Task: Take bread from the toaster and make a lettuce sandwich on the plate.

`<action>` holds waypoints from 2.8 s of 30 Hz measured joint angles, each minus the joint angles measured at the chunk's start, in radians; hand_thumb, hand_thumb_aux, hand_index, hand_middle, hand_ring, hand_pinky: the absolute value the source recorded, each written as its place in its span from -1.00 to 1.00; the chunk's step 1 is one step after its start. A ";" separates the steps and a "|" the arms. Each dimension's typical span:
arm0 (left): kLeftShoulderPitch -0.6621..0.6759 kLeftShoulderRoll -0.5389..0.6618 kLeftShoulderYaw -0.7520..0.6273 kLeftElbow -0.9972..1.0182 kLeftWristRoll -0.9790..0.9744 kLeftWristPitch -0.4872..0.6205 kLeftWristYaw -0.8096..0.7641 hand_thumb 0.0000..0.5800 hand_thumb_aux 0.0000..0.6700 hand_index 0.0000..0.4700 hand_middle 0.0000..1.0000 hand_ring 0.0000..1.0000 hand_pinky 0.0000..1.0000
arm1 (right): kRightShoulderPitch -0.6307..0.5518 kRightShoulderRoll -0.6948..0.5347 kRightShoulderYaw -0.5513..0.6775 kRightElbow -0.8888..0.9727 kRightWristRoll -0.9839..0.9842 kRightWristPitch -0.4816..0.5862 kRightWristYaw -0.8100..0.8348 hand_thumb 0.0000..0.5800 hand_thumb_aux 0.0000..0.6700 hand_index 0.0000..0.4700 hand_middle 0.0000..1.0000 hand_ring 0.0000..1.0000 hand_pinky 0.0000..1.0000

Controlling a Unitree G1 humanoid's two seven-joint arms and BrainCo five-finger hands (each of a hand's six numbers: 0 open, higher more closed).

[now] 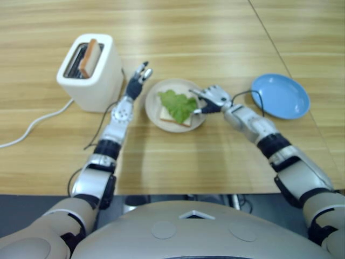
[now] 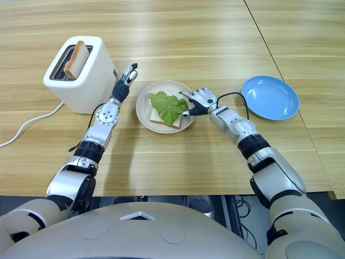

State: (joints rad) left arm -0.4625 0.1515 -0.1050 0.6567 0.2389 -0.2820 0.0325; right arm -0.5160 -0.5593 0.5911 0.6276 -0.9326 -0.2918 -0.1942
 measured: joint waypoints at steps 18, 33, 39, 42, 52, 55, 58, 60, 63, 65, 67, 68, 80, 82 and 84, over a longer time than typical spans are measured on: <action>0.202 0.246 0.162 -0.921 0.504 0.185 0.179 -1.00 -1.00 -1.00 -1.00 -1.00 -1.00 | 0.391 -0.384 -0.627 -0.834 0.184 0.140 0.219 -1.00 -1.00 -1.00 -1.00 -1.00 -1.00; 0.169 0.395 0.085 -0.464 0.689 0.556 -0.022 -1.00 -1.00 -1.00 -1.00 -1.00 -1.00 | 0.397 -0.260 -0.603 -0.768 0.203 0.123 0.218 -1.00 -1.00 -1.00 -1.00 -1.00 -1.00; 0.139 0.394 0.066 -0.419 0.644 0.566 -0.011 0.83 0.42 0.39 -0.57 -0.57 -0.57 | 0.398 -0.261 -0.603 -0.767 0.206 0.122 0.222 -1.00 -1.00 -1.00 -1.00 -1.00 -1.00; 0.132 0.394 0.076 -0.416 0.603 0.561 0.015 1.00 1.00 0.96 1.00 1.00 1.00 | 0.402 -0.261 -0.605 -0.767 0.205 0.124 0.223 -1.00 -1.00 -1.00 -1.00 -1.00 -1.00; 0.160 0.386 0.132 -0.548 0.506 0.491 0.151 1.00 1.00 0.96 1.00 1.00 1.00 | 0.404 -0.260 -0.612 -0.759 0.205 0.127 0.223 -1.00 -1.00 -1.00 -1.00 -1.00 -1.00; 0.160 0.386 0.146 -0.610 0.492 0.463 0.186 1.00 1.00 0.96 1.00 1.00 1.00 | 0.404 -0.260 -0.612 -0.755 0.205 0.126 0.221 -1.00 -1.00 -1.00 -1.00 -1.00 -1.00; 0.161 0.386 0.154 -0.628 0.471 0.431 0.201 1.00 1.00 0.96 1.00 1.00 1.00 | 0.404 -0.257 -0.615 -0.752 0.208 0.126 0.219 -1.00 -1.00 -1.00 -1.00 -1.00 -1.00; 0.171 0.370 0.183 -0.668 0.411 0.383 0.208 1.00 1.00 0.96 1.00 1.00 1.00 | 0.404 -0.252 -0.623 -0.749 0.211 0.126 0.215 -1.00 -1.00 -1.00 -1.00 -1.00 -1.00; 0.179 0.328 0.245 -0.798 0.262 0.274 0.207 1.00 1.00 0.96 1.00 1.00 1.00 | 0.403 -0.237 -0.633 -0.738 0.232 0.119 0.207 -1.00 -1.00 -1.00 -1.00 -1.00 -1.00; 0.163 0.311 0.279 -0.884 0.162 0.222 0.181 1.00 1.00 0.96 1.00 1.00 1.00 | 0.403 -0.229 -0.636 -0.729 0.238 0.116 0.197 -1.00 -1.00 -1.00 -1.00 -1.00 -1.00; 0.130 0.281 0.301 -0.920 0.023 0.207 0.111 1.00 1.00 0.96 1.00 1.00 1.00 | 0.402 -0.199 -0.660 -0.714 0.286 0.105 0.187 -1.00 -1.00 -1.00 -1.00 -1.00 -1.00; 0.112 0.248 0.300 -0.921 -0.073 0.211 0.052 1.00 1.00 0.96 1.00 1.00 1.00 | 0.399 -0.177 -0.678 -0.707 0.323 0.100 0.177 -1.00 -1.00 -1.00 -1.00 -1.00 -1.00; -0.107 0.023 0.058 -0.197 -0.373 0.257 -0.448 1.00 1.00 0.96 1.00 1.00 1.00 | 0.370 -0.064 -0.745 -0.571 0.542 0.015 0.150 -1.00 -1.00 -1.00 -1.00 -1.00 -1.00; -0.173 -0.016 0.013 -0.001 -0.332 0.223 -0.479 1.00 1.00 0.96 1.00 1.00 1.00 | 0.357 -0.048 -0.725 -0.551 0.542 0.009 0.155 -1.00 -1.00 -1.00 -1.00 -1.00 -1.00; -0.213 -0.041 -0.005 0.124 -0.310 0.182 -0.505 1.00 1.00 0.96 1.00 1.00 1.00 | 0.355 -0.040 -0.705 -0.541 0.540 0.001 0.157 -1.00 -1.00 -1.00 -1.00 -1.00 -1.00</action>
State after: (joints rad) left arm -0.6753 0.1105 -0.1098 0.7806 -0.0713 -0.1004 -0.4728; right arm -0.1612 -0.5989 -0.1140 0.0864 -0.3930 -0.2910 -0.0370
